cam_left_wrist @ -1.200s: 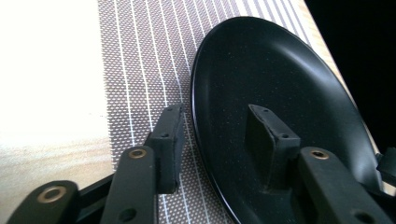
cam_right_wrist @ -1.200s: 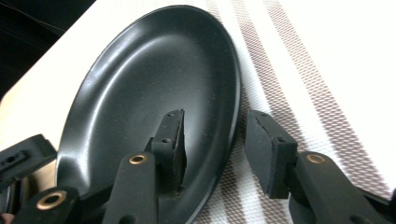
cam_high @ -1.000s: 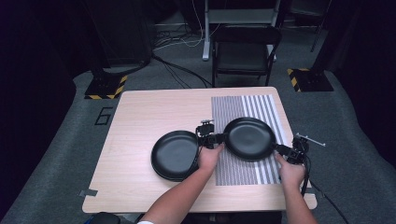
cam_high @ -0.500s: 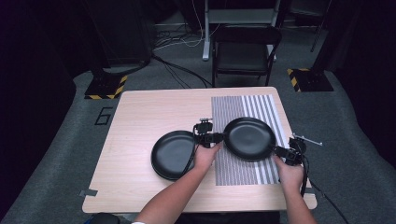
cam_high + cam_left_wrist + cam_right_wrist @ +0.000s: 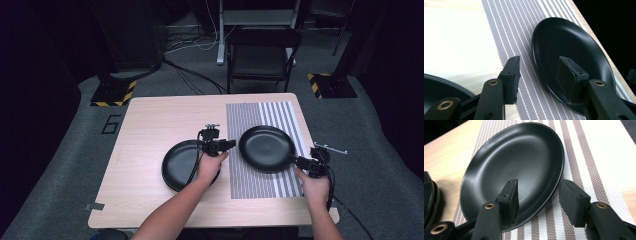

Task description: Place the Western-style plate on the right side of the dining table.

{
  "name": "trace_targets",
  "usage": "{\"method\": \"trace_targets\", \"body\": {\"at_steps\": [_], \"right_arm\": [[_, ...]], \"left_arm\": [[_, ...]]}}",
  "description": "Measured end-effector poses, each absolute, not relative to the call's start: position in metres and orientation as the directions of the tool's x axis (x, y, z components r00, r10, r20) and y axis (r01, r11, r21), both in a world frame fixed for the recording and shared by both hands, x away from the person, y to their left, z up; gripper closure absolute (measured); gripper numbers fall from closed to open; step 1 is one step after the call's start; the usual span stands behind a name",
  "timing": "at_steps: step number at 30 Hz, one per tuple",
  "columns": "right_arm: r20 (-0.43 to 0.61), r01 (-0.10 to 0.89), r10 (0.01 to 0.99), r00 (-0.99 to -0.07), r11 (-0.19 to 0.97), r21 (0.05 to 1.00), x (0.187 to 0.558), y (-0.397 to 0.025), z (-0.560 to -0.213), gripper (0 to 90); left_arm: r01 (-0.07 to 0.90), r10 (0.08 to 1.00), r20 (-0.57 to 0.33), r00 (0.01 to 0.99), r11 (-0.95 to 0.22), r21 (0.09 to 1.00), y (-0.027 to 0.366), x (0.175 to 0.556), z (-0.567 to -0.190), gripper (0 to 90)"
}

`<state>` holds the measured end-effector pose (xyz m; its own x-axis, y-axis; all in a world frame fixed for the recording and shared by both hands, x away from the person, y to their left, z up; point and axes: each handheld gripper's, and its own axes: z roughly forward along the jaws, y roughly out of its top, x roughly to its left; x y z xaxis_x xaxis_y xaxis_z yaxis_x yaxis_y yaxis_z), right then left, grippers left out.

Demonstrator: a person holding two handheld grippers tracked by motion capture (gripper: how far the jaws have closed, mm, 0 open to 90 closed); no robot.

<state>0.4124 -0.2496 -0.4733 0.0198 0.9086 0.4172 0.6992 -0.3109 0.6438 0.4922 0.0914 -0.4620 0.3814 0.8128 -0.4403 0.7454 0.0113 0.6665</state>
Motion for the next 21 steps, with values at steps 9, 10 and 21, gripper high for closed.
{"method": "trace_targets", "body": {"at_steps": [9, 10, 21], "right_arm": [[0.396, 0.704, 0.918, -0.012, -0.274, 0.656, 0.408, -0.247, -0.47, 48.8], [0.395, 0.705, 0.918, -0.012, -0.273, 0.655, 0.407, -0.247, -0.469, 48.8], [0.37, 0.7, 0.928, -0.039, -0.239, 0.673, 0.398, -0.244, -0.466, 48.6]], "left_arm": [[0.719, 0.81, -0.409, 0.42, -0.022, 0.695, 0.118, 0.488, -0.45, 52.4], [0.717, 0.808, -0.411, 0.422, -0.02, 0.697, 0.122, 0.488, -0.449, 52.4], [0.679, 0.821, -0.383, 0.424, -0.009, 0.734, 0.167, 0.478, -0.434, 52.5]]}}
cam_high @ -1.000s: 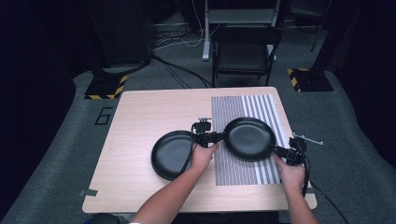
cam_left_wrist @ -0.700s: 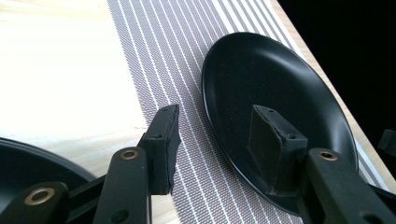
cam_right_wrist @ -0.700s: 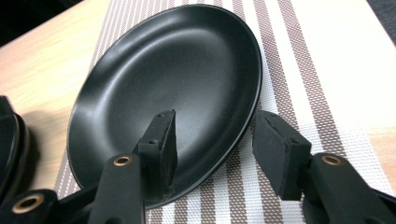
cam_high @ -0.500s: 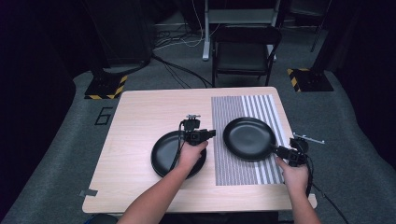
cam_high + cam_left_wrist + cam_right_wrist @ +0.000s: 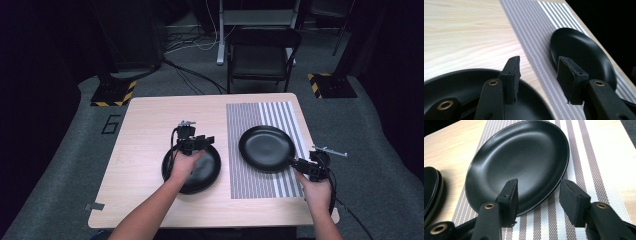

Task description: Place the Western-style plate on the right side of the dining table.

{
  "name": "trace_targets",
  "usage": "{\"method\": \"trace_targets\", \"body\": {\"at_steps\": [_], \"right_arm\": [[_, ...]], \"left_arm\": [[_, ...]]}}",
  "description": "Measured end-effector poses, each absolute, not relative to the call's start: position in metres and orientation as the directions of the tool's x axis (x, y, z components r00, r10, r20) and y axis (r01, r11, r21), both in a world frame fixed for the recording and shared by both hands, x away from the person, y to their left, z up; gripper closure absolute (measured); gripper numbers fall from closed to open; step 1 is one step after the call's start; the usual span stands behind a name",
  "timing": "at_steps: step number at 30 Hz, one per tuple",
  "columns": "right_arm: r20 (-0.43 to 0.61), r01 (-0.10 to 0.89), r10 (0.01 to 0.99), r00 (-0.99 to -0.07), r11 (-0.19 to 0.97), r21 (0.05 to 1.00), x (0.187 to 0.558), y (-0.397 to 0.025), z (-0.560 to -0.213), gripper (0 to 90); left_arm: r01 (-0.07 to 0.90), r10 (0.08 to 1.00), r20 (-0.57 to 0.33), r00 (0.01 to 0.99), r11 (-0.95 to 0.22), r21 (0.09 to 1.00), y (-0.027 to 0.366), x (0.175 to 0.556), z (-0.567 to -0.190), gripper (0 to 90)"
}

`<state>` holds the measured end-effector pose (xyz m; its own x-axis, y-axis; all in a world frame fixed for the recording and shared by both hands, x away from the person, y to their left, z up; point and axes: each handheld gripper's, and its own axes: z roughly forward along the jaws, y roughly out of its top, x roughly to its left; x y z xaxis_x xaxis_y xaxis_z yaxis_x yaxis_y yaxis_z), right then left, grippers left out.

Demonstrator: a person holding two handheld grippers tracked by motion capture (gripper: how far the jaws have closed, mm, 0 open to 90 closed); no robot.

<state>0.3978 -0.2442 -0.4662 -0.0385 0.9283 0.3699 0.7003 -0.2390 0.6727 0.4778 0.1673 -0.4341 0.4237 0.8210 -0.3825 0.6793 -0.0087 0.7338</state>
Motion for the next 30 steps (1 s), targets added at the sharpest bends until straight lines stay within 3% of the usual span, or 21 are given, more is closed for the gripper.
{"method": "trace_targets", "body": {"at_steps": [5, 30], "right_arm": [[0.278, 0.69, 0.958, -0.067, -0.157, 0.707, 0.393, -0.236, -0.463, 48.5], [0.314, 0.689, 0.945, -0.092, -0.167, 0.705, 0.385, -0.234, -0.465, 48.4]], "left_arm": [[0.668, 0.83, -0.367, 0.42, -0.009, 0.744, 0.19, 0.472, -0.431, 52.5], [0.642, 0.879, -0.314, 0.358, 0.012, 0.766, 0.29, 0.441, -0.446, 51.0]]}}
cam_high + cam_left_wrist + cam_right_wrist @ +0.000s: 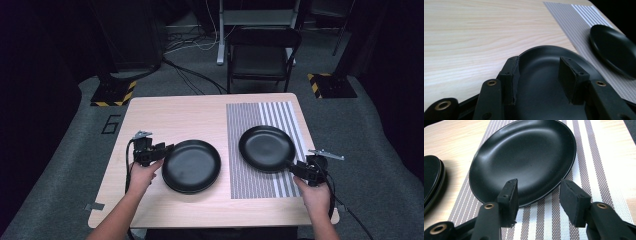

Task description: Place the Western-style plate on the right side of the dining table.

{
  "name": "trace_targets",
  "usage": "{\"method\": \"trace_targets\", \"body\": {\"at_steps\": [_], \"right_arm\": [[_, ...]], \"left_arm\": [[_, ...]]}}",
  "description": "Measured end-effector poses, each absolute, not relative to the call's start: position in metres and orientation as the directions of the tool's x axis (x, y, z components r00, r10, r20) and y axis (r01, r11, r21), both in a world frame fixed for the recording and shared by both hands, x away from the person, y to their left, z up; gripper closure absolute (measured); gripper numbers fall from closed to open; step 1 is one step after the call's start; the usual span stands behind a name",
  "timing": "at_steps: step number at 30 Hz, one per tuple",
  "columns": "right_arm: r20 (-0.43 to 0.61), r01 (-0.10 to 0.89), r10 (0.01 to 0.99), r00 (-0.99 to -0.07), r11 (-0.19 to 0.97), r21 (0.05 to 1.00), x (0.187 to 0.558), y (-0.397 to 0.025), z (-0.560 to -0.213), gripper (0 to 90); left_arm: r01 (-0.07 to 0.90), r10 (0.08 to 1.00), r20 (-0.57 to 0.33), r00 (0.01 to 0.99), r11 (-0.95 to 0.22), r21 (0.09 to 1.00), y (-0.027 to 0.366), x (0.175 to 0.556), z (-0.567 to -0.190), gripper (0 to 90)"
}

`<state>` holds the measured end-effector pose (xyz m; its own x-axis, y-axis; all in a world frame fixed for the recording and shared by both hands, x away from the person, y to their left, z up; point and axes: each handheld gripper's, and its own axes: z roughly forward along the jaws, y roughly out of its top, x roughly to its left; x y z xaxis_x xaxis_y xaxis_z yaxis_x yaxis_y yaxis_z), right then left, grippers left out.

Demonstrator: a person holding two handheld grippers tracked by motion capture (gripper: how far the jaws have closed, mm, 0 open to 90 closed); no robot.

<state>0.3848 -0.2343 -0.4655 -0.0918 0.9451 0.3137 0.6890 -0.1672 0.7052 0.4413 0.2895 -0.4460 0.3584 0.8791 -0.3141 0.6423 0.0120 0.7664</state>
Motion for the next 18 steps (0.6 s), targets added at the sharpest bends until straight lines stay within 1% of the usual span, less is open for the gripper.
{"method": "trace_targets", "body": {"at_steps": [2, 10, 16, 18], "right_arm": [[0.314, 0.688, 0.945, -0.092, -0.168, 0.706, 0.384, -0.234, -0.468, 48.4], [0.3, 0.686, 0.947, -0.112, -0.145, 0.713, 0.38, -0.232, -0.476, 48.2], [0.278, 0.683, 0.947, -0.163, -0.095, 0.724, 0.378, -0.227, -0.48, 48.2], [0.28, 0.689, 0.946, -0.164, -0.093, 0.719, 0.378, -0.225, -0.482, 48.2]], "left_arm": [[0.643, 0.882, -0.314, 0.352, 0.016, 0.766, 0.295, 0.438, -0.448, 51.0], [0.613, 0.891, -0.221, 0.397, -0.078, 0.786, 0.312, 0.422, -0.461, 49.5], [0.62, 0.891, -0.218, 0.398, -0.086, 0.78, 0.327, 0.417, -0.474, 49.0], [0.621, 0.892, -0.215, 0.398, -0.089, 0.779, 0.332, 0.415, -0.477, 49.0]]}}
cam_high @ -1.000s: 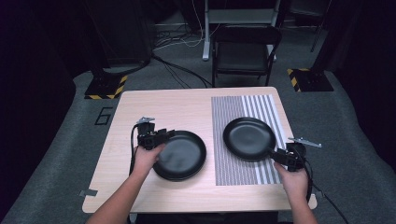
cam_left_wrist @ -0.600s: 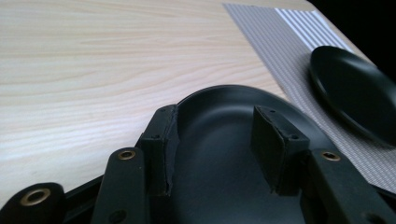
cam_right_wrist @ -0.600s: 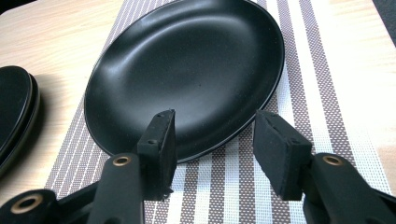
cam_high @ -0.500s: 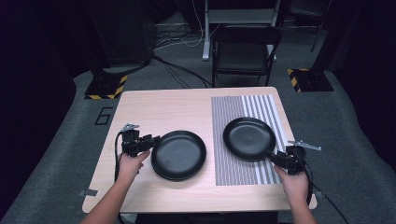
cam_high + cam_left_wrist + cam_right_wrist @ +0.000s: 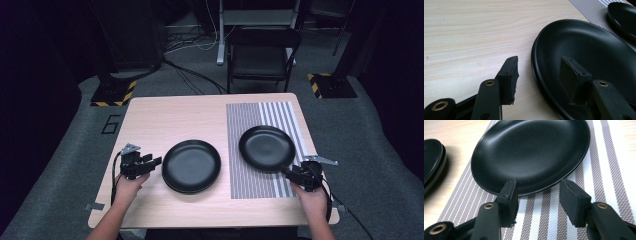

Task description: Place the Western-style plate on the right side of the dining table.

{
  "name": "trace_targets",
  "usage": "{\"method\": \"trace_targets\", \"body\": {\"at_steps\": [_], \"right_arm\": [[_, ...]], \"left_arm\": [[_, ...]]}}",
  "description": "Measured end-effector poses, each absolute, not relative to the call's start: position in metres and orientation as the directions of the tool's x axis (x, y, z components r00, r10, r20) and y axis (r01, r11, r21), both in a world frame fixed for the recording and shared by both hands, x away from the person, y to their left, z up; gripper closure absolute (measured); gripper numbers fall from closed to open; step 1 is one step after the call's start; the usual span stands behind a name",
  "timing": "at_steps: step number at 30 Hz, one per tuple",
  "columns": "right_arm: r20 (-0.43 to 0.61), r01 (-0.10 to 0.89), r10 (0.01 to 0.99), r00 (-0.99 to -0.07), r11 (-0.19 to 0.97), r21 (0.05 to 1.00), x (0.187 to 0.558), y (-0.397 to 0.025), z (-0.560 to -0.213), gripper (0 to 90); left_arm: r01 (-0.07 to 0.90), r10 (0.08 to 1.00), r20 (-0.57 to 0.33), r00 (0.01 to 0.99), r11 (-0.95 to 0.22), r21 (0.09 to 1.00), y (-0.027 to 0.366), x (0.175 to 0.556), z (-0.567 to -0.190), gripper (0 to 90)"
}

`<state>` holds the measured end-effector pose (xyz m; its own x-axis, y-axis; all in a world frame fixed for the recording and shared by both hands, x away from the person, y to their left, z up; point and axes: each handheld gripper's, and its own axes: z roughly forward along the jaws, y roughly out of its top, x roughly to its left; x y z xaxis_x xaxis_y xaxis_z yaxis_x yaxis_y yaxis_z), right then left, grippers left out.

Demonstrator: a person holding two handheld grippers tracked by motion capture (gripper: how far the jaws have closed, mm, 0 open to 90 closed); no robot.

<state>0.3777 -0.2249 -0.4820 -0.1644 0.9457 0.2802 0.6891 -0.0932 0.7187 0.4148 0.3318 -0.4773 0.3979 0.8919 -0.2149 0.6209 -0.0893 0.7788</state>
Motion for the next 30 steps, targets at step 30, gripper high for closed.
{"method": "trace_targets", "body": {"at_steps": [30], "right_arm": [[0.186, 0.656, 0.968, -0.166, -0.032, 0.754, 0.372, -0.242, -0.507, 34.3]], "left_arm": [[0.627, 0.912, -0.118, 0.393, -0.172, 0.76, 0.374, 0.429, -0.504, 39.7]]}}
